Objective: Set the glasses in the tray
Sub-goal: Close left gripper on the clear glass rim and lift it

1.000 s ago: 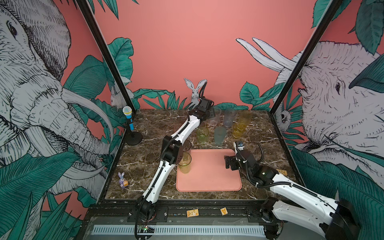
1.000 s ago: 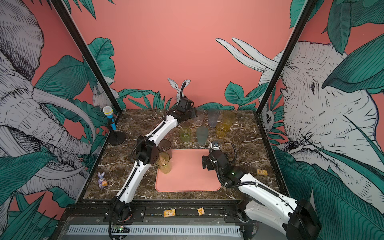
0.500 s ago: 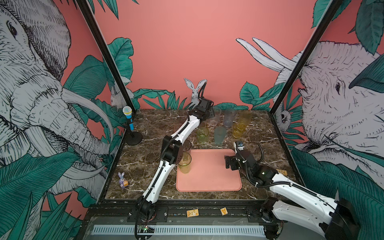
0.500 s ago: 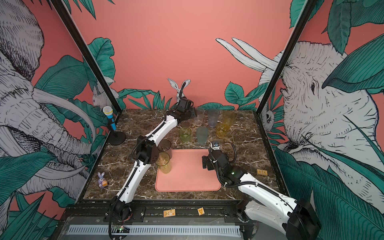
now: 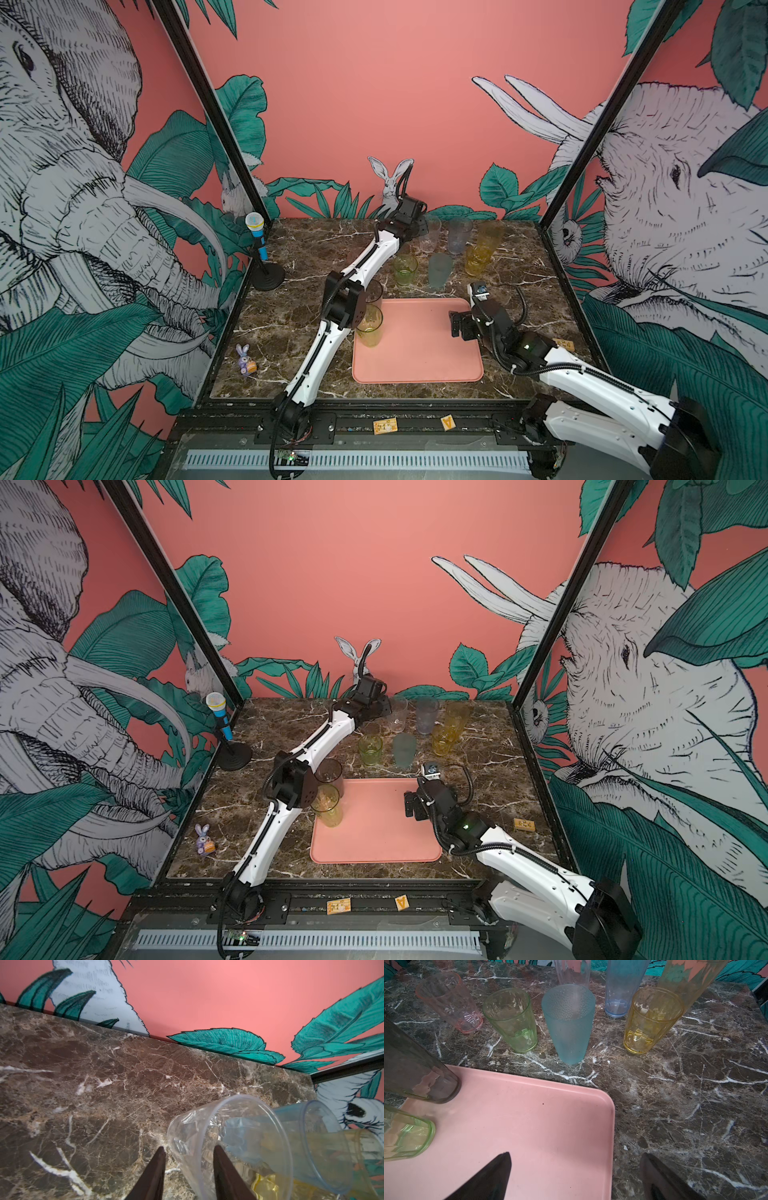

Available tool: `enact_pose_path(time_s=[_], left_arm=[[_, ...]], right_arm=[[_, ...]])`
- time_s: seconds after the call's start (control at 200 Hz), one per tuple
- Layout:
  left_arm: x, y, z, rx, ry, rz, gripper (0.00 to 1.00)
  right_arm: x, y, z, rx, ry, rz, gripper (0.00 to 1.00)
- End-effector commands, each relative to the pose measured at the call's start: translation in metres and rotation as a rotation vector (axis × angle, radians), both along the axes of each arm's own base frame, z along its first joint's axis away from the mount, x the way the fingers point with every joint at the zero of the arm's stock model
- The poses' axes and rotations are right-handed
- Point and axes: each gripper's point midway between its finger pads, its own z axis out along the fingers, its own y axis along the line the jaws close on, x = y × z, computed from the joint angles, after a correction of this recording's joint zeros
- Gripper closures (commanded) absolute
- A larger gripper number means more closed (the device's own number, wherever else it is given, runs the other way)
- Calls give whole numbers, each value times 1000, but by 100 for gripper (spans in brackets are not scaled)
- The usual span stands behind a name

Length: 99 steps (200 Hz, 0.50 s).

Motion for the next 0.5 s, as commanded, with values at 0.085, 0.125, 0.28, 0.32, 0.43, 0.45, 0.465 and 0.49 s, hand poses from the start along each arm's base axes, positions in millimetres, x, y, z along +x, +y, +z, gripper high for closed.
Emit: enact_pose_path(time_s=[0.085, 0.125, 0.28, 0.32, 0.43, 0.45, 0.465, 0.49], left_arm=[[-2, 8, 23, 3, -26, 8, 65], [-2, 9, 24, 3, -25, 7, 66], [-5, 7, 21, 4, -12, -4, 71], [-5, 7, 21, 4, -8, -5, 73], [-7, 7, 19, 6, 1, -8, 77], [-7, 7, 19, 6, 0, -8, 78], [-8, 8, 20, 6, 0, -9, 78], [-8, 8, 19, 7, 1, -8, 79]], right_arm=[[4, -3, 13, 29, -31, -34, 1], [4, -3, 13, 29, -31, -34, 1], [4, -3, 13, 29, -31, -34, 1], [4, -3, 13, 29, -31, -34, 1], [4, -3, 13, 29, -31, -35, 1], [4, -3, 13, 29, -31, -35, 1], [4, -3, 13, 29, -31, -34, 1], [4, -3, 13, 28, -30, -35, 1]])
